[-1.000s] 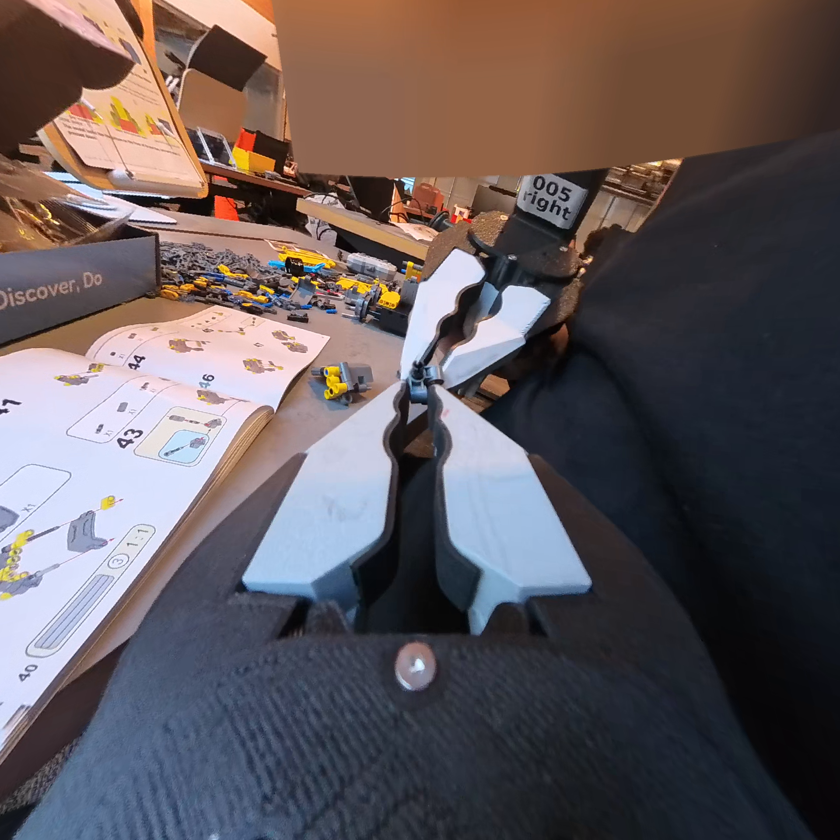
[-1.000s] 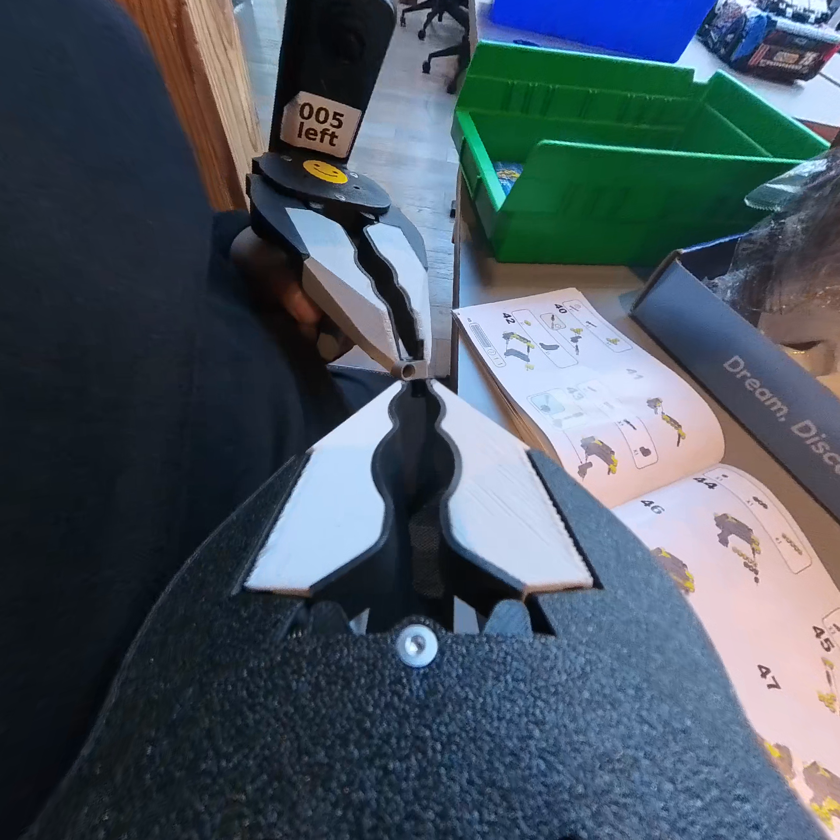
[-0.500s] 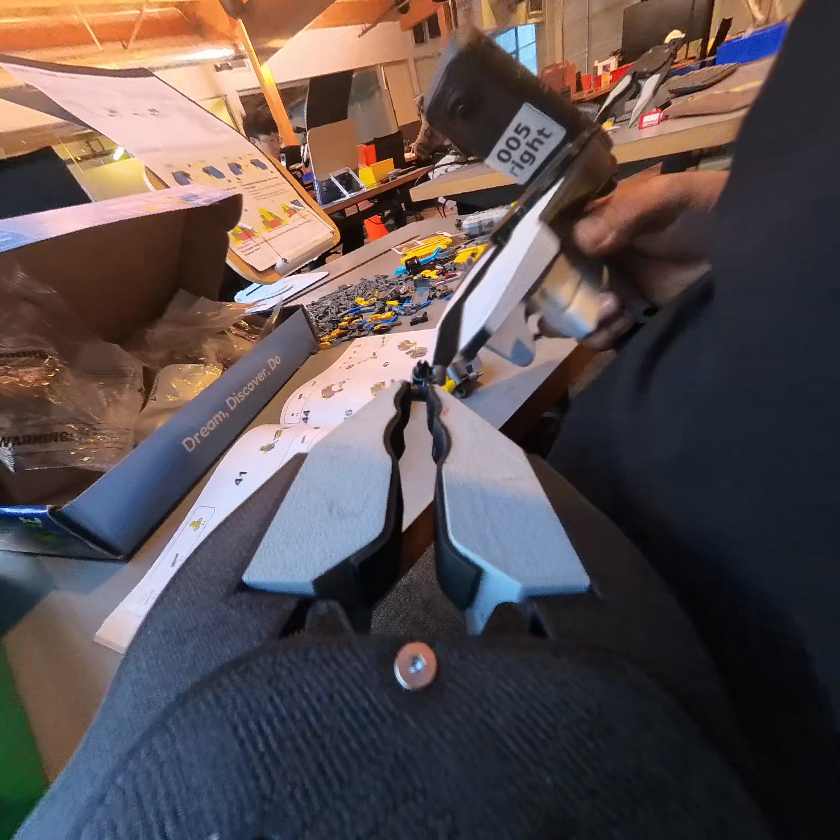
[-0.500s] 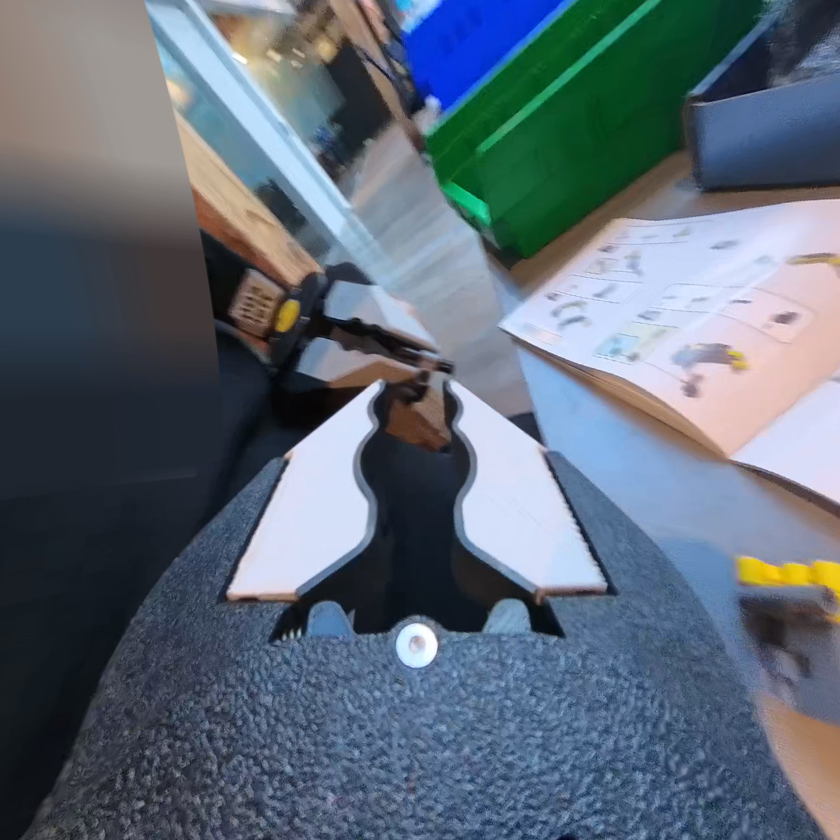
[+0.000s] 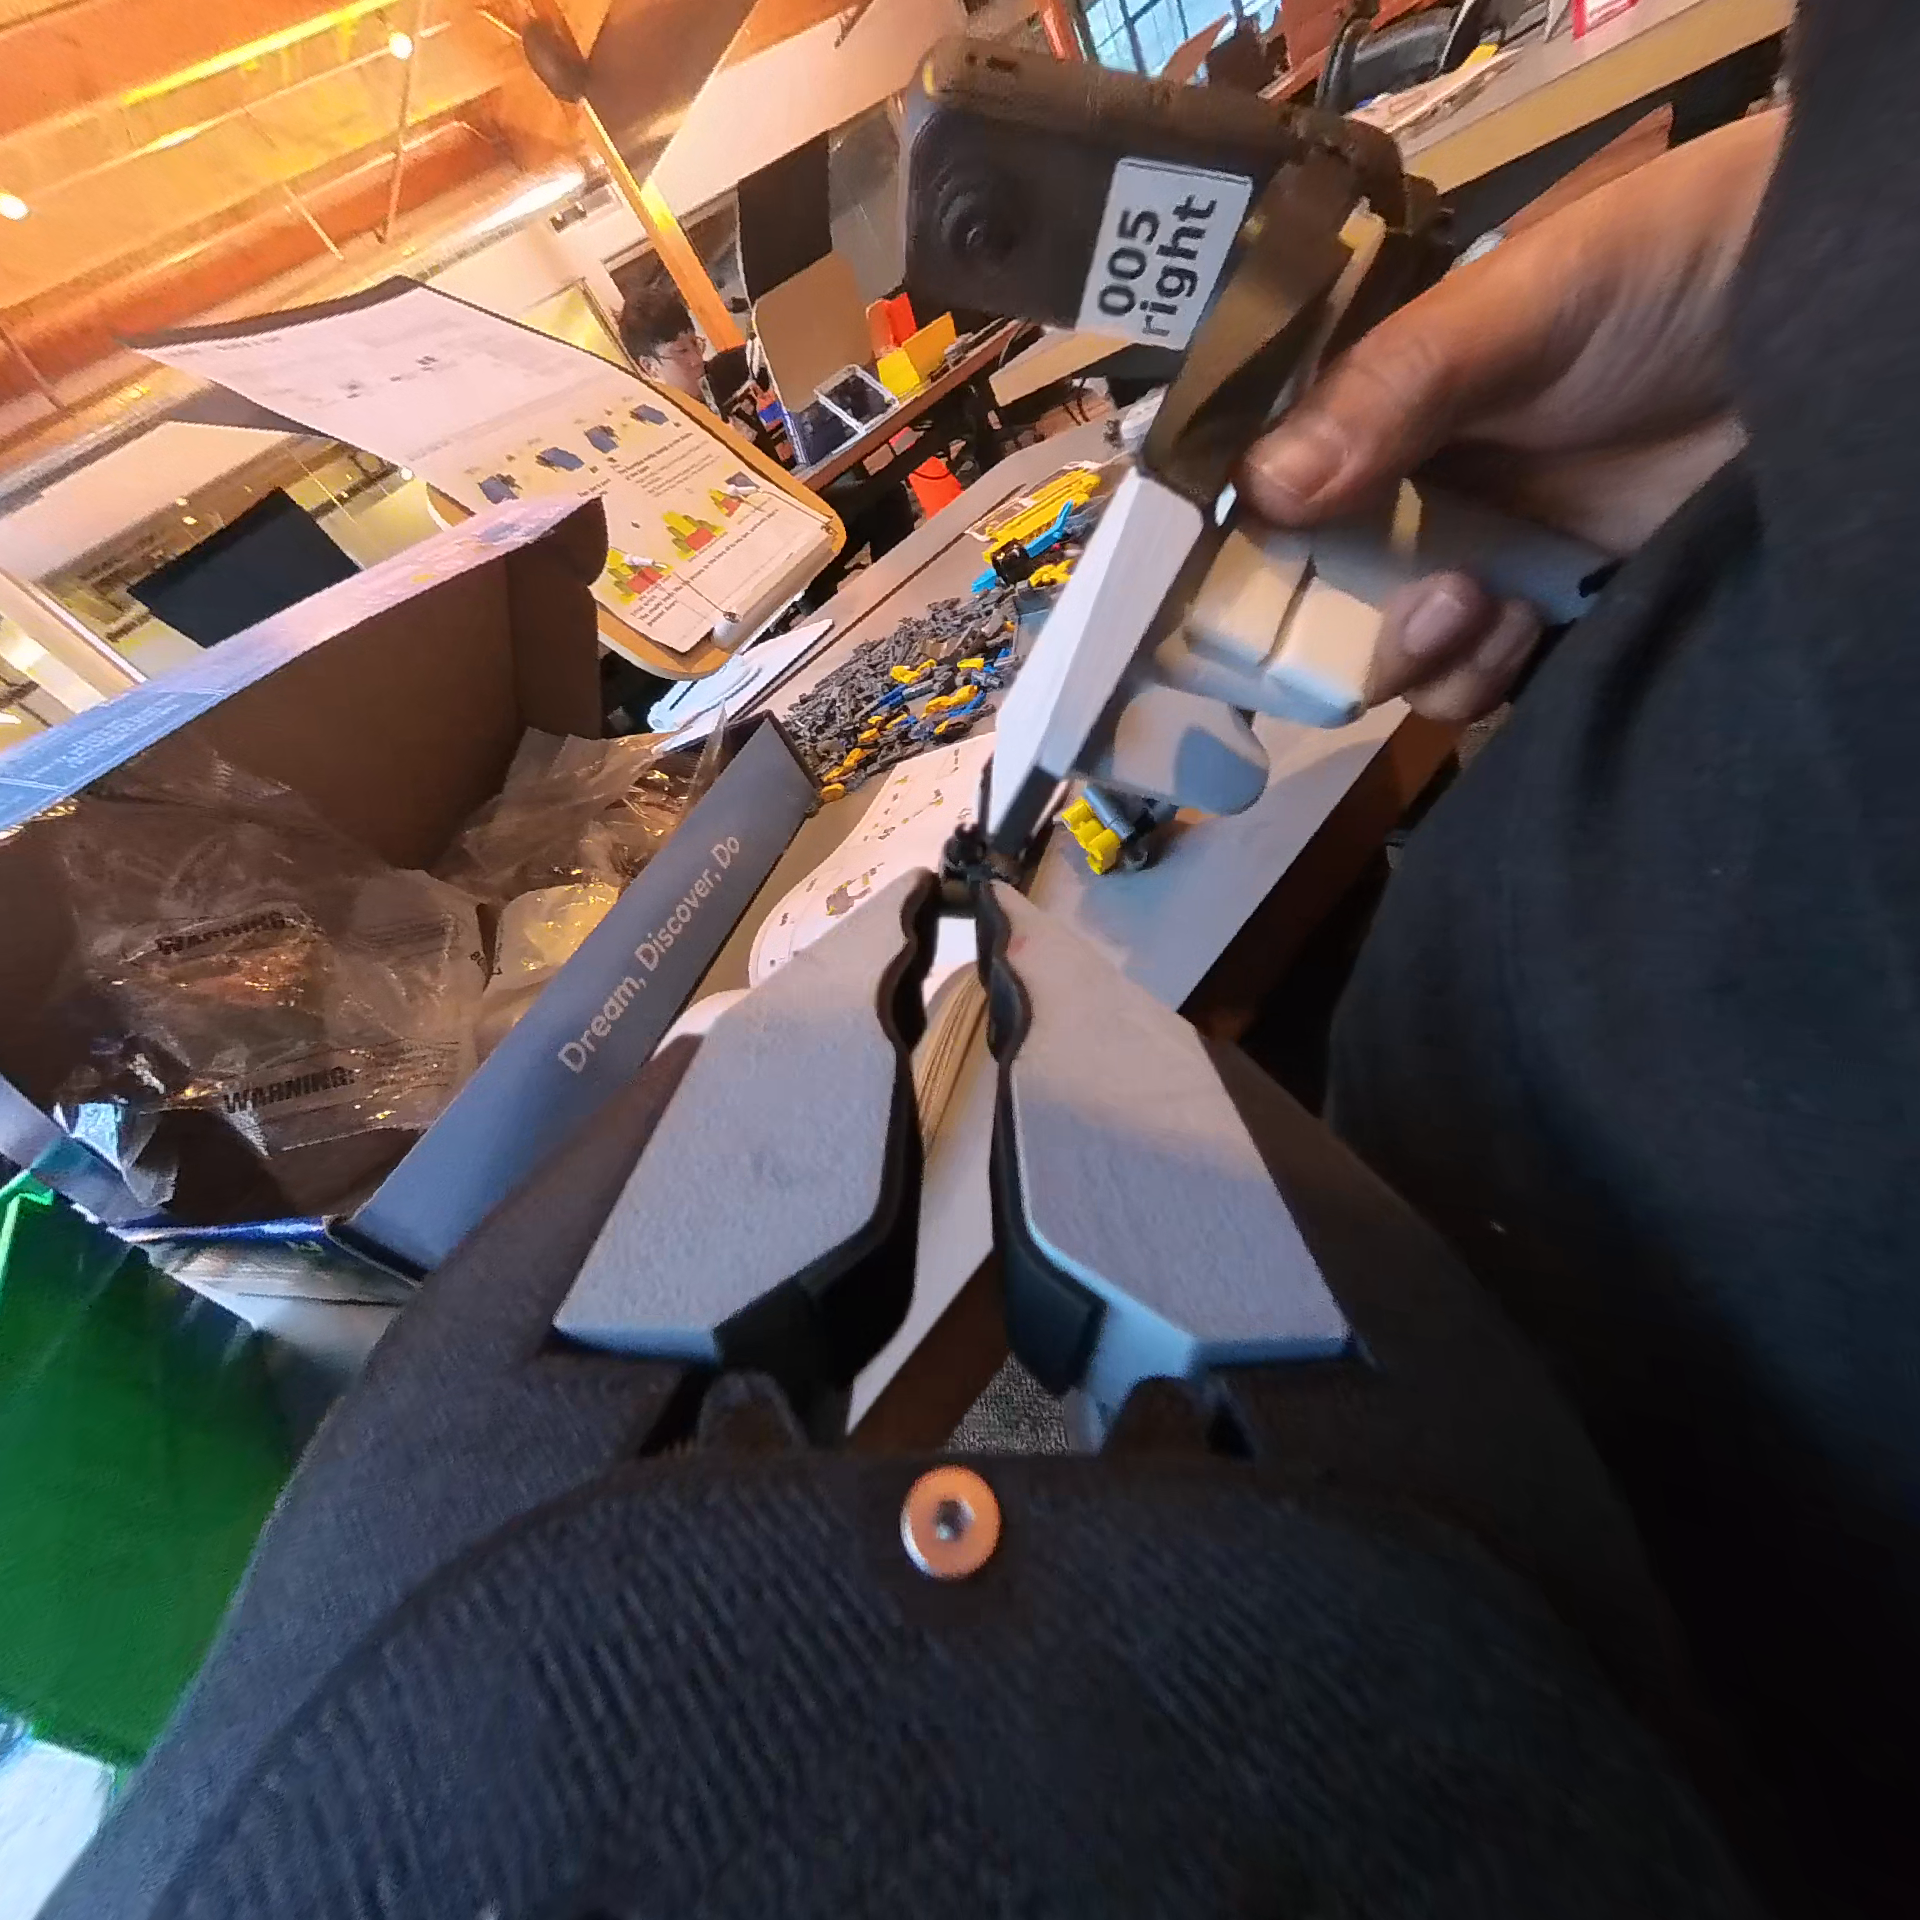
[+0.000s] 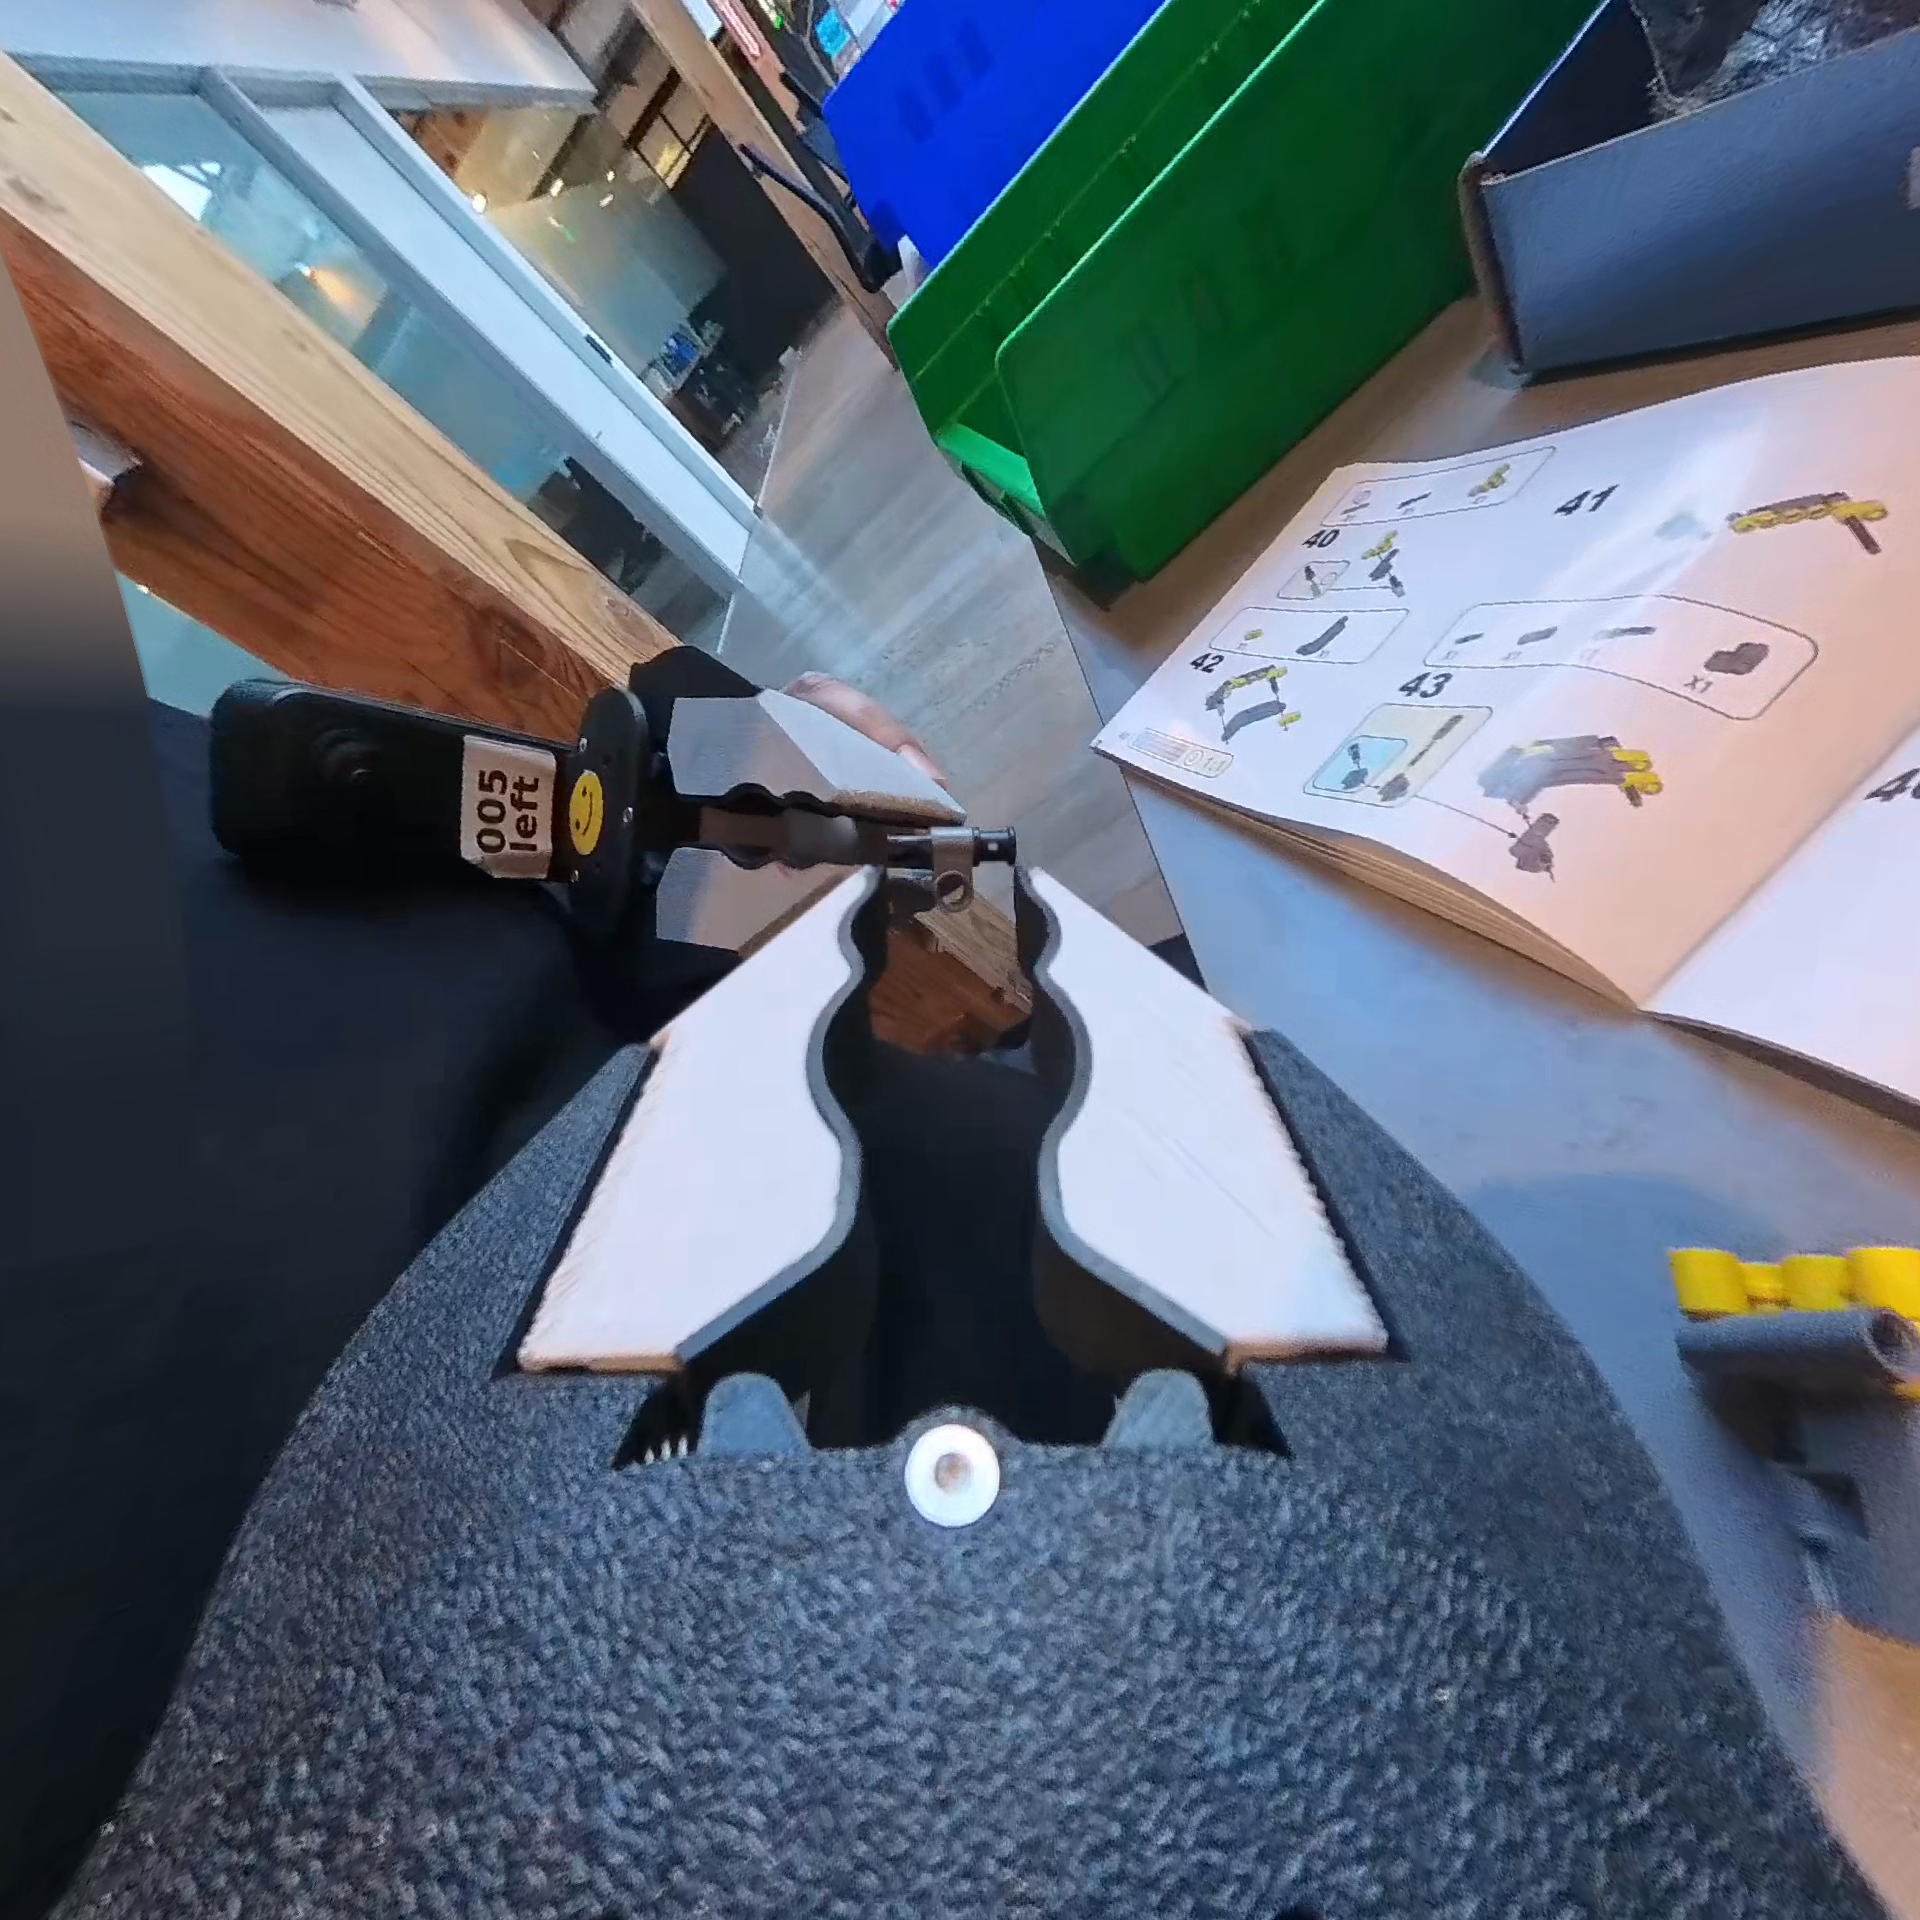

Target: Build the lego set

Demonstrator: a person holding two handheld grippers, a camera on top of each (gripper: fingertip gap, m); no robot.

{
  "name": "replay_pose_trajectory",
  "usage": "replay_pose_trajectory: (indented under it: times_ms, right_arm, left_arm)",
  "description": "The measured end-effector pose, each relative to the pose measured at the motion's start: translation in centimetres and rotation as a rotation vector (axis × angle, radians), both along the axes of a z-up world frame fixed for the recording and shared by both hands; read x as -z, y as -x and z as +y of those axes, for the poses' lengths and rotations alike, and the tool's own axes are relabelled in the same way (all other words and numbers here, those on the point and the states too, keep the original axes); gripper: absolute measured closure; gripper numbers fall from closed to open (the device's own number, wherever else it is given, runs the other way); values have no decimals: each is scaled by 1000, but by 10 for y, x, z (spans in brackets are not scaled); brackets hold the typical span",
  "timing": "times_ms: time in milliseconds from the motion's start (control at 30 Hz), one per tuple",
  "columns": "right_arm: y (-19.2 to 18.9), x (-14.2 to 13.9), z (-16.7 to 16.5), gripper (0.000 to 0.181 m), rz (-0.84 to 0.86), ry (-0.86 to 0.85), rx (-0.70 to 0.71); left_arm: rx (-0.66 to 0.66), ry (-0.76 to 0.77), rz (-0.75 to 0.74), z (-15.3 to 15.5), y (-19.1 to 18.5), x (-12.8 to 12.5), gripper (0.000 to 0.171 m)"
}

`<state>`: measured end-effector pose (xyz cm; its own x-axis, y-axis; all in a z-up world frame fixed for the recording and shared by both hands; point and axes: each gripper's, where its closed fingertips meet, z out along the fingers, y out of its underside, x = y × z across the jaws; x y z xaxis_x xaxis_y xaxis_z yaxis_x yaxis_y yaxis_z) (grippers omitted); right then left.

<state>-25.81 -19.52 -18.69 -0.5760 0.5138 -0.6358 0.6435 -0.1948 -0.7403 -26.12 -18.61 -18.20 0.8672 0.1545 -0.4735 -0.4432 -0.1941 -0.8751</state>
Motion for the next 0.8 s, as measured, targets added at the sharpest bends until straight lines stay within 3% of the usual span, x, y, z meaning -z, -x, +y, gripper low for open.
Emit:
replay_pose_trajectory:
  times_ms: [467,800]
  right_arm:
    - [7,-4,-4,165,-37,102,-8]
    - [8,-11,-9,166,49,44,-40]
  left_arm:
    - [-25,26,102,-3,8,1,166]
    - [-17,14,143,-10,8,-5,166]
